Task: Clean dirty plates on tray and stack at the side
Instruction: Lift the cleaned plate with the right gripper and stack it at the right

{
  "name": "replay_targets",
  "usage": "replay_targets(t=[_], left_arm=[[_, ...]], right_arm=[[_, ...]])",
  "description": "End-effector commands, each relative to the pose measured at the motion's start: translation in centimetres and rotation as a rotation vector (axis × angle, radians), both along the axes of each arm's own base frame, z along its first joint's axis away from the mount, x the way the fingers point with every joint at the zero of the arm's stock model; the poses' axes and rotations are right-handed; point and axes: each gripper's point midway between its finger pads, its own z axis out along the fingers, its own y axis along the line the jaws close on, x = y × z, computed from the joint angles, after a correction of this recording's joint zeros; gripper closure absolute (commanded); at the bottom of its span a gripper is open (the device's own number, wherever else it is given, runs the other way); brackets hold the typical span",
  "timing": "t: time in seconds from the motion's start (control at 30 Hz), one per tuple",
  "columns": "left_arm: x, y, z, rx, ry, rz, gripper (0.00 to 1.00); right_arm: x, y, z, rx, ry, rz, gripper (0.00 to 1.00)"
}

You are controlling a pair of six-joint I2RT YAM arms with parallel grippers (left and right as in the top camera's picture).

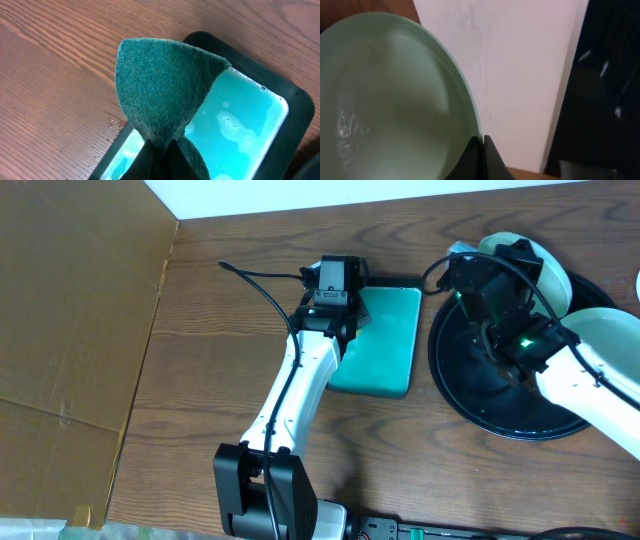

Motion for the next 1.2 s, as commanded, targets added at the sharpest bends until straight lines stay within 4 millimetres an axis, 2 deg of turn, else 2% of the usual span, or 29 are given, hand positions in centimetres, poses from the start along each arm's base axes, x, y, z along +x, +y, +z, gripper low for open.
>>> replay_targets(t=[0.0, 0.07, 0.17, 0.3, 0.33, 0.43, 0.53, 0.7, 0.9, 1.0, 1.17], left_arm=[[-0.2, 0.4, 0.4, 0.018, -0.006, 0.005, 0.93], [-0.2, 0.4, 0.4, 0.018, -0.006, 0.005, 0.93], [-0.2, 0.4, 0.4, 0.018, -0.006, 0.005, 0.93], [-0.2, 0.4, 0.4, 0.018, -0.006, 0.005, 0.93], [-0.2, 0.4, 0.4, 0.018, -0.006, 0.005, 0.93], [-0.2, 0.4, 0.4, 0.018, -0.005, 0.005, 0.93], [-0.2, 0.4, 0.4, 0.018, -0.006, 0.005, 0.93], [-0.2, 0.4, 0.4, 0.018, -0.006, 0.005, 0.93], [-0.2, 0.4, 0.4, 0.008, -0.011, 0.021, 0.93], [-0.2, 0.4, 0.3, 0.008, -0.010, 0.020, 0.93], [-0.2, 0.4, 0.3, 0.007, -0.010, 0.021, 0.93]], right_arm=[[0.9, -2.6, 1.0, 0.193, -0.066, -0.100, 0.99], [1.8, -4.1, 0.5, 0.324, -0.074, -0.140, 0.99], [3.1, -6.3, -1.8, 0.551, -0.012, -0.181, 0.99], [3.9, -8.5, -5.7, 0.944, 0.193, -0.212, 0.99], [3.9, -9.0, -6.2, 1.034, 0.237, -0.216, 0.99], [4.0, -11.2, -6.6, 1.334, 0.367, -0.215, 0.99], [4.2, -15.7, -6.1, 1.532, 0.376, -0.272, 0.99], [3.7, -25.8, -6.9, 1.606, 0.227, -0.502, 0.99], [1.0, -36.7, -10.0, 1.574, 0.008, -0.878, 0.99], [0.2, -39.1, -12.2, 1.557, -0.008, -0.972, 0.99], [0.1, -39.7, -16.7, 1.545, 0.049, -1.051, 0.99]])
